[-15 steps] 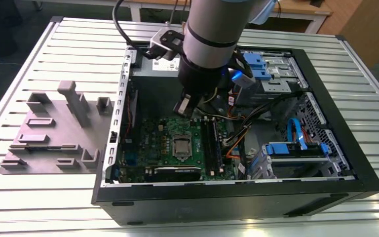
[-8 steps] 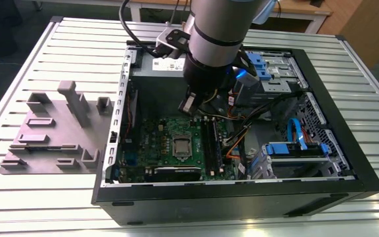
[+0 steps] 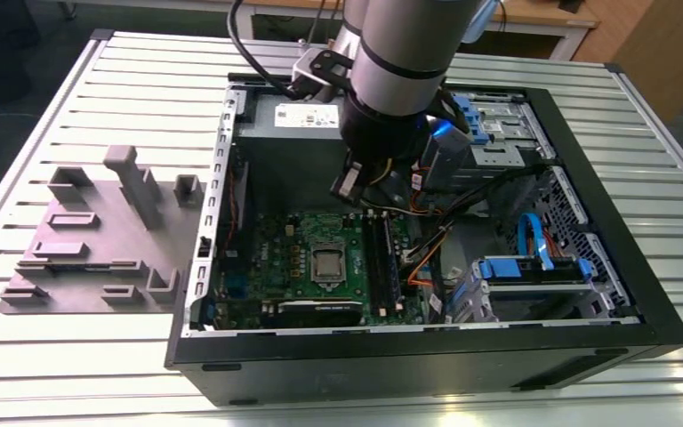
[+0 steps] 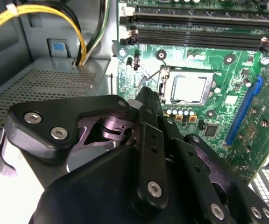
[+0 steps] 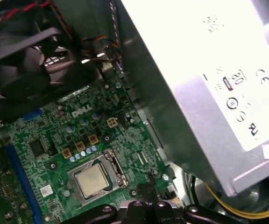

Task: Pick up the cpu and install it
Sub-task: 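Install the first cpu locking lever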

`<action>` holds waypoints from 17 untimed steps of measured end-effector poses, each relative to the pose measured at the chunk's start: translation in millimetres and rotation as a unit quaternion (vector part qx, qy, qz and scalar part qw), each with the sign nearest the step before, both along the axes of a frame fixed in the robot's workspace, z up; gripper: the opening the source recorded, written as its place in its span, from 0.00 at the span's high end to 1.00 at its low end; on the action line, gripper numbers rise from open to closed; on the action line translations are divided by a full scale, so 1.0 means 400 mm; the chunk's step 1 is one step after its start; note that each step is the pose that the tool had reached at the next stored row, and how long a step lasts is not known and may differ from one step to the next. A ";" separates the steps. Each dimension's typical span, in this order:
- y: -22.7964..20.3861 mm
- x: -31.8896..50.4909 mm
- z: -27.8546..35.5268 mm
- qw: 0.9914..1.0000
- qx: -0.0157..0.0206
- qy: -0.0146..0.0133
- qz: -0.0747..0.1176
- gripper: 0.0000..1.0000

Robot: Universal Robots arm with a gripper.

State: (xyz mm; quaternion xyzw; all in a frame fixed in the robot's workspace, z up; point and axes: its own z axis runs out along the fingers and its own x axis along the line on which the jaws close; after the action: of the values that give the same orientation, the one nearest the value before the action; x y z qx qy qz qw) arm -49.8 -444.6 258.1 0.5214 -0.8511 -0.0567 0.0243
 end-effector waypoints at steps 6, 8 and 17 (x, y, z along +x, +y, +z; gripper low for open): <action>0.010 0.011 -0.002 1.000 0.000 0.000 0.000 0.90; 0.012 0.012 -0.004 1.000 0.000 0.000 0.000 0.90; 0.021 0.012 -0.020 1.000 0.002 0.000 0.000 0.90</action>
State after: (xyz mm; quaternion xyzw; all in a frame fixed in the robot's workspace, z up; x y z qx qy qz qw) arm -44.8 -436.1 250.0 0.5215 -0.8510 -0.0583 0.0234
